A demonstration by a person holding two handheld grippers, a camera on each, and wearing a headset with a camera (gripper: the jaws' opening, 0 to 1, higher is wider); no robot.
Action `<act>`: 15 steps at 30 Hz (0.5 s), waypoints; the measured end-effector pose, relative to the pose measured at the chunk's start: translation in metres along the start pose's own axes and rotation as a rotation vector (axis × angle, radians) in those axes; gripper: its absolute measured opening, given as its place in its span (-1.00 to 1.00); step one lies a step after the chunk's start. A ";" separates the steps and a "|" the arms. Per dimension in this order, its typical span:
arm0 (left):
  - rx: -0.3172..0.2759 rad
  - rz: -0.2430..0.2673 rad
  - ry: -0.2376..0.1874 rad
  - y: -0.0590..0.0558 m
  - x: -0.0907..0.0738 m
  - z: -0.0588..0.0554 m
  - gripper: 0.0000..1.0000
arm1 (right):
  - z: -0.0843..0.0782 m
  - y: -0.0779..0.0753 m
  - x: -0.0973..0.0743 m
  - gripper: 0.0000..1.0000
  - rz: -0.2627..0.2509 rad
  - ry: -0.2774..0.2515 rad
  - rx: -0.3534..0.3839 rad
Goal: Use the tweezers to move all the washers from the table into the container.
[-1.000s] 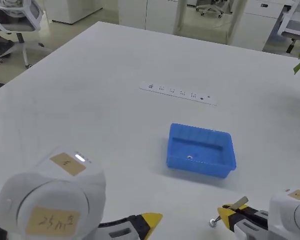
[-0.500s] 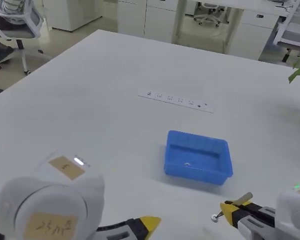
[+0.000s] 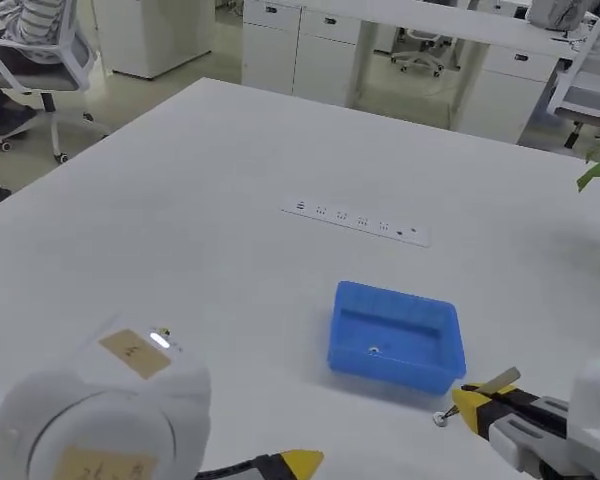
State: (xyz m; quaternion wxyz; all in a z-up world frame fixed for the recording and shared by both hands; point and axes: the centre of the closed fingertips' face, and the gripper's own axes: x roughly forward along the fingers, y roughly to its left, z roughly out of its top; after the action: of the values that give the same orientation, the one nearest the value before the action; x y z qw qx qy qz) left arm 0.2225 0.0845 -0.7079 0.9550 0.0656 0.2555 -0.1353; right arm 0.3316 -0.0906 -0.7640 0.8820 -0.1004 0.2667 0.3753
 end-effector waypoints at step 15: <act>0.011 0.018 0.005 0.009 0.010 0.002 0.90 | 0.030 -0.024 0.025 -0.96 -0.019 -0.020 -0.032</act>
State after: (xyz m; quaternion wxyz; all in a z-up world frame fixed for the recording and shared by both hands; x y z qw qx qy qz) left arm 0.2347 0.0909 -0.7111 0.9552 0.0733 0.2568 -0.1278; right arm 0.3752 -0.0808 -0.7533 0.8865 -0.1134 0.2508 0.3721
